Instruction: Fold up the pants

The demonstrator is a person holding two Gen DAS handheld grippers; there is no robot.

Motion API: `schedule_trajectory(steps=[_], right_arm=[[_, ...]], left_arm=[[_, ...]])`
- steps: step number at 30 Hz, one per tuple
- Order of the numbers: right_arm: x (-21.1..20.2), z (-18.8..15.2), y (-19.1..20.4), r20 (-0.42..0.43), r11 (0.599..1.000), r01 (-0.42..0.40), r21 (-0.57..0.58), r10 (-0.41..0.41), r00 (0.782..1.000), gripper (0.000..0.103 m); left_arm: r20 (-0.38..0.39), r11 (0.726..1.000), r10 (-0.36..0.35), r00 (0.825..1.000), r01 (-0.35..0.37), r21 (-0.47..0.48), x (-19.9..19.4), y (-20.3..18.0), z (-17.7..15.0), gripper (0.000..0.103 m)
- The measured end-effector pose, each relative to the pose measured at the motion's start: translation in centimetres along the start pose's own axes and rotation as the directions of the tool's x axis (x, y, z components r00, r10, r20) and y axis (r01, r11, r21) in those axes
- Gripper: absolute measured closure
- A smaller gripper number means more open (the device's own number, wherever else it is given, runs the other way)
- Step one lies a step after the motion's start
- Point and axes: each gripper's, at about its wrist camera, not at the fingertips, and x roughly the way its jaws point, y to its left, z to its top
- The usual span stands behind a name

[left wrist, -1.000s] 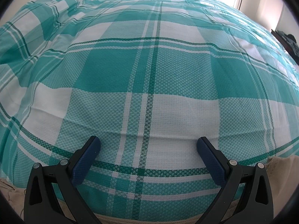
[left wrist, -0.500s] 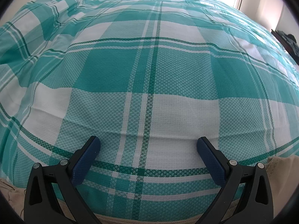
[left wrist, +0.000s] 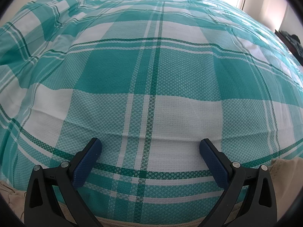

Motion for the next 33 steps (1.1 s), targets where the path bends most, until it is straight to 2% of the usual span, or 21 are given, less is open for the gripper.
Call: schedule_trajectory(steps=[4, 7, 9, 12, 15, 17, 18, 20, 23, 24, 26, 28, 31, 33], right_arm=[[-1.4, 1.0, -0.1, -0.055, 0.999, -0.032, -0.012, 0.031, 0.998, 0.003], [-5.1, 0.6, -0.6, 0.033, 0.996, -0.088, 0.008, 0.088, 0.996, 0.003], [-7.3, -0.4, -1.4, 0.056, 0.988, -0.155, 0.019, 0.154, 0.986, 0.003], [-8.3, -2.5, -3.3, -0.028, 0.977, -0.208, 0.049, 0.209, 0.977, 0.003], [-9.5, -4.9, -7.0, -0.035, 0.982, -0.17, 0.081, 0.173, 0.984, 0.003], [-9.8, -6.0, -11.1, -0.039, 0.984, -0.089, 0.154, 0.096, 0.995, 0.004], [-10.2, -6.5, -13.4, -0.025, 0.975, -0.065, 0.212, 0.072, 0.997, 0.004], [-11.6, -7.1, -17.5, 0.047, 0.936, -0.08, 0.342, 0.068, 0.997, 0.008], [-14.1, -6.6, -20.0, 0.14, 0.893, -0.111, 0.436, 0.054, 0.989, 0.007], [-14.7, -6.2, -20.3, 0.175, 0.881, -0.158, 0.446, 0.087, 0.981, 0.007], [-15.4, -5.7, -20.8, 0.245, 0.828, -0.307, 0.468, 0.212, 0.946, 0.007], [-15.4, -5.7, -21.1, 0.246, 0.789, -0.354, 0.502, 0.263, 0.933, 0.007], [-15.8, -7.1, -21.7, 0.254, 0.731, -0.384, 0.564, 0.29, 0.923, 0.007], [-16.3, -8.4, -22.5, 0.253, 0.707, -0.376, 0.599, 0.278, 0.927, 0.007]], left_arm=[[0.0, 1.0, -0.001, 1.0, 0.001, 0.0, 0.0, 0.0, 0.0, 0.0], [0.0, 1.0, -0.002, 1.0, 0.002, -0.001, 0.0, 0.0, 0.0, 0.0], [0.0, 1.0, -0.002, 1.0, 0.002, -0.001, 0.0, 0.0, 0.0, 0.0], [0.0, 1.0, -0.002, 1.0, 0.002, -0.001, 0.0, 0.0, 0.0, 0.0], [0.0, 1.0, -0.002, 1.0, 0.002, -0.001, 0.0, 0.0, 0.0, 0.0], [-0.001, 1.0, -0.002, 1.0, 0.002, -0.001, 0.0, 0.0, 0.0, 0.0], [-0.001, 1.0, -0.002, 1.0, 0.002, -0.001, 0.0, 0.0, 0.0, 0.0], [-0.001, 1.0, -0.002, 1.0, 0.002, -0.001, 0.0, 0.0, 0.0, 0.0], [-0.001, 1.0, -0.002, 1.0, 0.002, -0.001, 0.0, 0.0, 0.0, 0.0], [-0.001, 1.0, -0.002, 1.0, 0.002, -0.001, 0.0, 0.1, 0.0, 0.001], [-0.001, 1.0, -0.002, 1.0, 0.002, -0.001, 0.0, 0.1, 0.0, 0.0], [0.003, 1.0, -0.001, 1.0, 0.001, -0.005, 0.0, 0.1, 0.0, 0.0], [0.003, 1.0, 0.002, 1.0, -0.001, -0.007, 0.0, 0.0, 0.0, 0.0], [0.003, 1.0, 0.0, 1.0, 0.0, -0.008, 0.0, 0.0, 0.0, 0.0]])
